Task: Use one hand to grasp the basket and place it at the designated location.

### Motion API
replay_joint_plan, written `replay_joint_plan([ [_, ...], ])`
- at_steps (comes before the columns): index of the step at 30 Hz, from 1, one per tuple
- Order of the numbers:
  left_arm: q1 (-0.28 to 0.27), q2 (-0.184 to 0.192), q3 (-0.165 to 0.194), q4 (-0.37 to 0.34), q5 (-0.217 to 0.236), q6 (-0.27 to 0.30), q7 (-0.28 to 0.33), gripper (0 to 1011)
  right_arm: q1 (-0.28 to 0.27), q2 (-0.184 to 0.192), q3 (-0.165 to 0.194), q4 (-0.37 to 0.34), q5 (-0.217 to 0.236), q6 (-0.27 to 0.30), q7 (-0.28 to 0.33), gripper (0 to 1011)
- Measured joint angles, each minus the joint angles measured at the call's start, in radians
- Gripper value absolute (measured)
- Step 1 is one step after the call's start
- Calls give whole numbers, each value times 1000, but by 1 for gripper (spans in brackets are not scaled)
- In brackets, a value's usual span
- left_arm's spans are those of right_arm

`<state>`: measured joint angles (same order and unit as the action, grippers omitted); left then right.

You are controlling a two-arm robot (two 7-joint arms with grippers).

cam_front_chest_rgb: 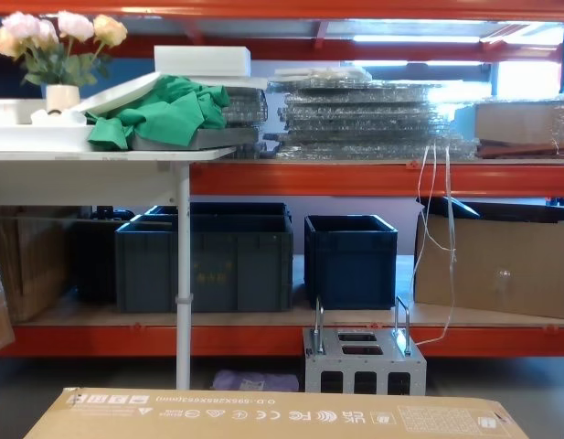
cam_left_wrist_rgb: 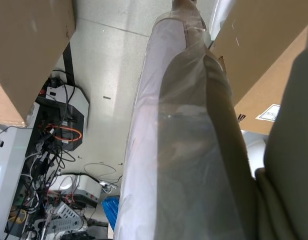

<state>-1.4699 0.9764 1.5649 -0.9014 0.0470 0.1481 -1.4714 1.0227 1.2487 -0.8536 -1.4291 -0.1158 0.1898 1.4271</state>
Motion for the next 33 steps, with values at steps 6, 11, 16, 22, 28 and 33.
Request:
replay_joint_plan([
  [6,0,0,0,0,0,0,0,0,1,0,-1,1,0,-1,0,1001],
  [11,0,0,0,0,0,0,0,0,1,-1,-1,1,-1,-1,1,1001],
  [16,0,0,0,0,0,0,0,0,1,-1,-2,1,-1,-2,1,1001],
  [22,0,0,0,0,0,0,0,0,1,-1,-2,1,-1,-2,1,1001],
  [28,0,0,0,0,0,0,0,0,1,-1,-2,1,-1,-2,1,1001],
  [33,0,0,0,0,0,0,0,0,1,-1,-2,1,-1,-2,1,1001],
])
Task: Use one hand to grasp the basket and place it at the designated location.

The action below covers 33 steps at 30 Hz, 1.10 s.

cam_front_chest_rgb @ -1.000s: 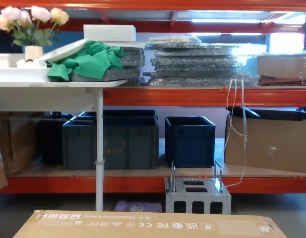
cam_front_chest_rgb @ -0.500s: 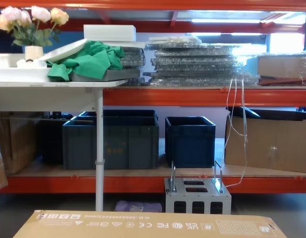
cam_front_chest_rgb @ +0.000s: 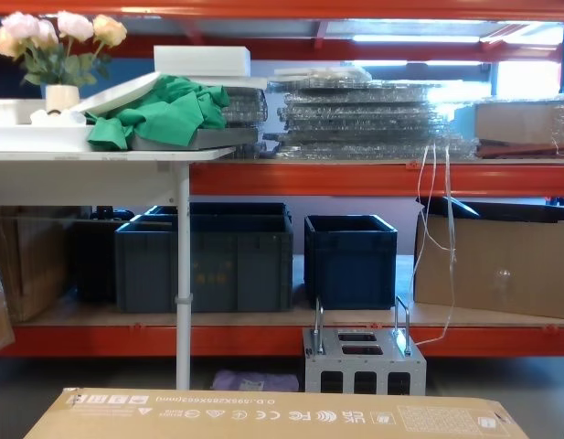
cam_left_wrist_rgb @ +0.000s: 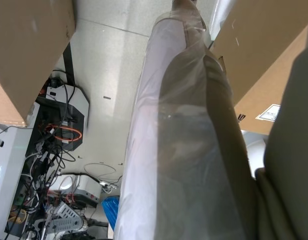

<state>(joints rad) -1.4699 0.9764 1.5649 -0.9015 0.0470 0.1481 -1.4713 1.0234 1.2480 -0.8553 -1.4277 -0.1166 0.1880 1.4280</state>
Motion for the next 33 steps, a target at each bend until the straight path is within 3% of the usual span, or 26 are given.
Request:
replay_joint_plan([
  [33,0,0,0,0,0,0,0,0,0,0,0,0,0,0,0,1001],
])
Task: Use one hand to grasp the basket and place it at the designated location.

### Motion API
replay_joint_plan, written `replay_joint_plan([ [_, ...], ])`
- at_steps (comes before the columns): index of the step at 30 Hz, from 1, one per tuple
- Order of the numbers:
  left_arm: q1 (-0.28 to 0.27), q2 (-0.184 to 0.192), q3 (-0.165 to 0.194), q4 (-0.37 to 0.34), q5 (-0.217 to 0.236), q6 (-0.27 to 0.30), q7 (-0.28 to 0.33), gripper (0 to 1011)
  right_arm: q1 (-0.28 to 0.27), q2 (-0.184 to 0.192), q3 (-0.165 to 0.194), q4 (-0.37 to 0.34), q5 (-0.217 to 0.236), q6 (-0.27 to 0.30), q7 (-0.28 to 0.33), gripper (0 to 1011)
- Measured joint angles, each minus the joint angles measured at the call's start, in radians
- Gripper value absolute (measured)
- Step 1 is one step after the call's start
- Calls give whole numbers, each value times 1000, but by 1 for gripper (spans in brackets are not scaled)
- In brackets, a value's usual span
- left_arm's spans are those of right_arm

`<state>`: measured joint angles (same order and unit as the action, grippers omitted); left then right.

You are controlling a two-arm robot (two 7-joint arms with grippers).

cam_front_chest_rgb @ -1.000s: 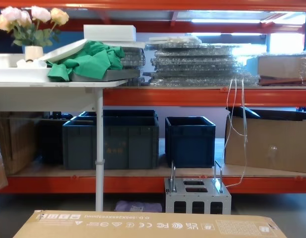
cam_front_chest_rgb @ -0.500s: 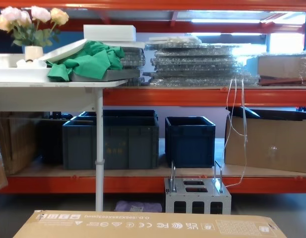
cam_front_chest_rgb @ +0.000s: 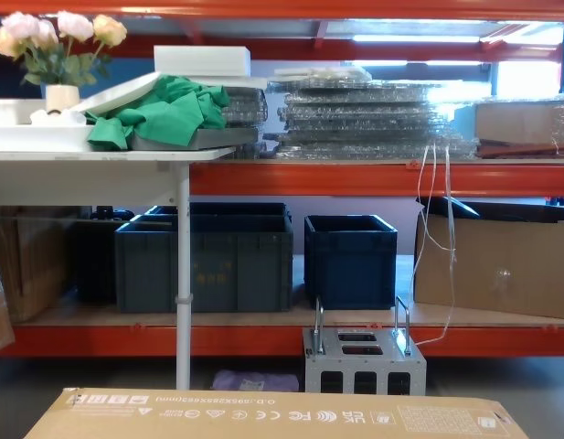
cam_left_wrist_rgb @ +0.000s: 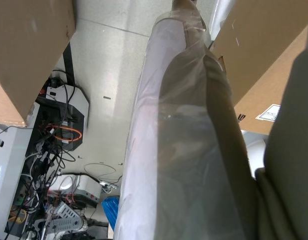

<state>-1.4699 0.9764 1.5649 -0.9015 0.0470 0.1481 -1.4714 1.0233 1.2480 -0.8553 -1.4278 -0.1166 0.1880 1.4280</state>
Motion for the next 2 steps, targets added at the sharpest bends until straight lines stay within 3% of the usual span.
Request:
replay_joint_plan([
  [2,0,0,0,0,0,0,0,0,0,0,0,0,0,0,0,1001],
])
